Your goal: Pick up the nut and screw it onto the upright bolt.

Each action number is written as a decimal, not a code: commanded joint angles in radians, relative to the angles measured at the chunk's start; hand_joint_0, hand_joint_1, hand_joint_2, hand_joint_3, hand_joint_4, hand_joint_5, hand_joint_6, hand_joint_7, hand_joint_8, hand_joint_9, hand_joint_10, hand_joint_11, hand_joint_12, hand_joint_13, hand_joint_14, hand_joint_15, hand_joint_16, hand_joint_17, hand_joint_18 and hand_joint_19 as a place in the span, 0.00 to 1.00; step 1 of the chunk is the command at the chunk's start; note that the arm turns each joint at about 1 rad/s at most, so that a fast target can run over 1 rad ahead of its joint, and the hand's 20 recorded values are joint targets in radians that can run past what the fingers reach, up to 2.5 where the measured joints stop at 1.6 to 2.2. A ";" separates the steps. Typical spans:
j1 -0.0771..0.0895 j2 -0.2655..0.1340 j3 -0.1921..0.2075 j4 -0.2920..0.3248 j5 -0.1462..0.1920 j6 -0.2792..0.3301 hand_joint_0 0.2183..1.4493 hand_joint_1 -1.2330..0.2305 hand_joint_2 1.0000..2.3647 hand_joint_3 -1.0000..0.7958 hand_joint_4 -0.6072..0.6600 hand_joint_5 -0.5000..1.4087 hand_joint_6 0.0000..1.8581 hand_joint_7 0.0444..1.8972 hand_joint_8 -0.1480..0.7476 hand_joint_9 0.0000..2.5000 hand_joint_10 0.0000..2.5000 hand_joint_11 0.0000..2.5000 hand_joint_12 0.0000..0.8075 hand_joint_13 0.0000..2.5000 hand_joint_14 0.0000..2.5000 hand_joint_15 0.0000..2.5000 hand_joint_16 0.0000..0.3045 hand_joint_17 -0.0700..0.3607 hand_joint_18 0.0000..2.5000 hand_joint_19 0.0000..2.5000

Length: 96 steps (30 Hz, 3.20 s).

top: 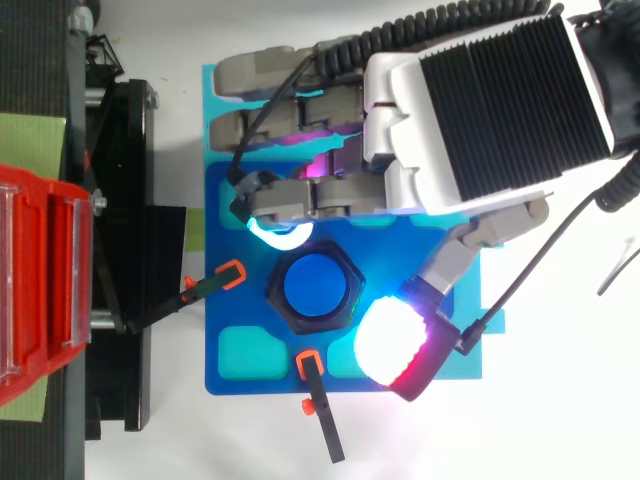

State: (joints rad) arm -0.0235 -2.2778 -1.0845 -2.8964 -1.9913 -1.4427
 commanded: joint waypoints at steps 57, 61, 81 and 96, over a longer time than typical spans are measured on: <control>0.007 0.000 0.023 0.029 -0.027 0.051 0.17 0.80 0.00 0.28 0.58 0.17 0.27 0.31 0.44 0.25 0.00 0.00 0.47 0.09 0.00 0.00 0.18 0.45 0.00 0.00; 0.011 0.000 0.011 0.031 -0.023 0.053 0.17 0.80 0.00 0.28 0.58 0.18 0.27 0.32 0.44 0.25 0.00 0.00 0.47 0.09 0.00 0.00 0.18 0.45 0.00 0.00; 0.023 0.000 0.009 0.026 -0.023 0.048 0.17 0.80 0.00 0.28 0.61 0.19 0.27 0.36 0.46 0.26 0.00 0.00 0.47 0.10 0.00 0.00 0.18 0.45 0.00 0.00; 0.022 0.000 -0.034 0.083 -0.017 0.054 0.17 0.78 0.00 0.28 0.62 0.19 0.27 0.37 0.47 0.27 0.00 0.00 0.47 0.11 0.00 0.00 0.18 0.44 0.00 0.00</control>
State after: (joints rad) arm -0.0013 -2.2781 -1.1051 -2.8388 -2.0112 -1.3923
